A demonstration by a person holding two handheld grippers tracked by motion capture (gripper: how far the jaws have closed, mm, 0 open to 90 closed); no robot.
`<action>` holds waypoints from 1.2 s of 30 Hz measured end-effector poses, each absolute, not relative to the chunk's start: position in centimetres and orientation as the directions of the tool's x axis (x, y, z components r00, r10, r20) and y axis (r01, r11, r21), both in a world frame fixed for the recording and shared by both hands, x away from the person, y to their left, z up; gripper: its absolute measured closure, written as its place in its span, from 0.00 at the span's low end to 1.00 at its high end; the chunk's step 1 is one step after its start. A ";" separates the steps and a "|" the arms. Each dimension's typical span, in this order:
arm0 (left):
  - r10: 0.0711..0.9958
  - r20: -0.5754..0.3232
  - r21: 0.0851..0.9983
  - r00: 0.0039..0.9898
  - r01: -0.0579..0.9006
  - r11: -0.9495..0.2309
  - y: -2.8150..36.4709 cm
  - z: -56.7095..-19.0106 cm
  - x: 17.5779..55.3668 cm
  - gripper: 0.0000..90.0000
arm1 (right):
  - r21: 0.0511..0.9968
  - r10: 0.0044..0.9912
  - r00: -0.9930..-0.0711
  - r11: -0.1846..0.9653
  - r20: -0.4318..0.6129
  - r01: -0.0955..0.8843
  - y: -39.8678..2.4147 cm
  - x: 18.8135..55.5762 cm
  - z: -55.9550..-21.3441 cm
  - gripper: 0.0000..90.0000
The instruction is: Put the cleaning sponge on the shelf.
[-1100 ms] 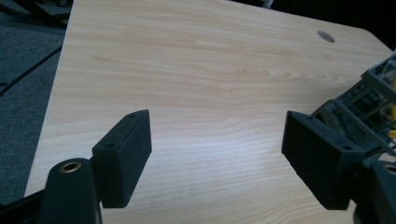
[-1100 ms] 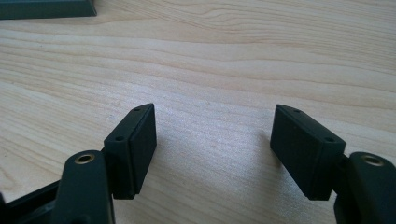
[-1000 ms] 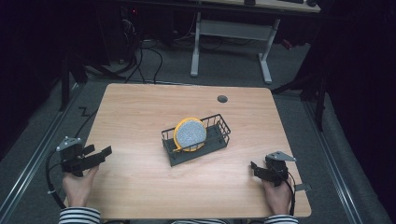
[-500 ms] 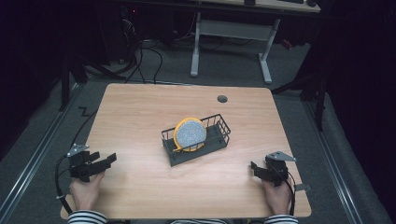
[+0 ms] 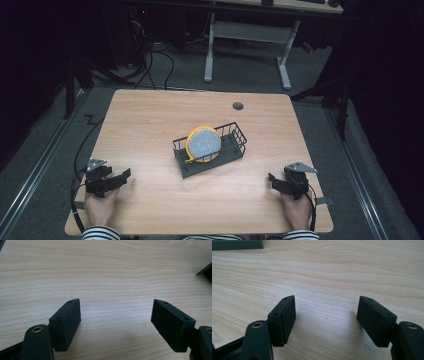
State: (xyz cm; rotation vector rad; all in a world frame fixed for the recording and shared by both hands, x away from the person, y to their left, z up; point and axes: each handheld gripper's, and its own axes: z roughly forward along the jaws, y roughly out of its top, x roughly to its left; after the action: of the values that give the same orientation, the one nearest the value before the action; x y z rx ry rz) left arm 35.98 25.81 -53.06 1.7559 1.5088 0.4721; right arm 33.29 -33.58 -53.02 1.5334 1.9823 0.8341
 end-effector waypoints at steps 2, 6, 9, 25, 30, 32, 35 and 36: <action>0.954 -0.188 0.744 0.234 0.668 -0.017 25.7 -53.1 36.0 0.27 | 0.723 0.969 -0.245 0.180 -0.016 0.666 -33.6 33.3 -53.0 0.35; 0.960 -0.157 0.755 0.230 0.655 -0.033 25.3 -53.3 36.1 0.27 | 0.723 0.969 -0.245 0.180 -0.016 0.666 -33.6 33.3 -53.0 0.35; 0.963 -0.133 0.755 0.235 0.654 -0.055 24.9 -53.4 36.2 0.27 | 0.723 0.969 -0.245 0.180 -0.016 0.666 -33.6 33.3 -53.0 0.35; 0.969 -0.051 0.742 0.241 0.659 -0.124 23.7 -53.7 36.4 0.27 | 0.723 0.969 -0.245 0.180 -0.016 0.667 -33.6 33.3 -53.0 0.35; 0.969 -0.014 0.736 0.247 0.659 -0.158 23.3 -53.7 36.4 0.25 | 0.724 0.969 -0.245 0.180 -0.016 0.666 -33.6 33.3 -53.0 0.35; 0.969 -0.014 0.735 0.247 0.659 -0.158 23.2 -53.7 36.4 0.25 | 0.723 0.969 -0.245 0.180 -0.016 0.666 -33.6 33.3 -53.0 0.35; 0.968 -0.016 0.735 0.251 0.659 -0.159 23.2 -53.8 36.4 0.24 | 0.723 0.969 -0.245 0.180 -0.016 0.666 -33.6 33.3 -53.0 0.35; 0.967 -0.016 0.734 0.253 0.660 -0.161 23.2 -53.8 36.4 0.24 | 0.723 0.969 -0.245 0.180 -0.016 0.666 -33.6 33.3 -53.0 0.35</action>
State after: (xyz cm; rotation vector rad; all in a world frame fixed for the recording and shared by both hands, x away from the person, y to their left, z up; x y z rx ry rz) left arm 36.41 23.20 -53.76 1.8995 1.4769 0.6281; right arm 33.28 -33.58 -53.02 1.5331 1.9826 0.8343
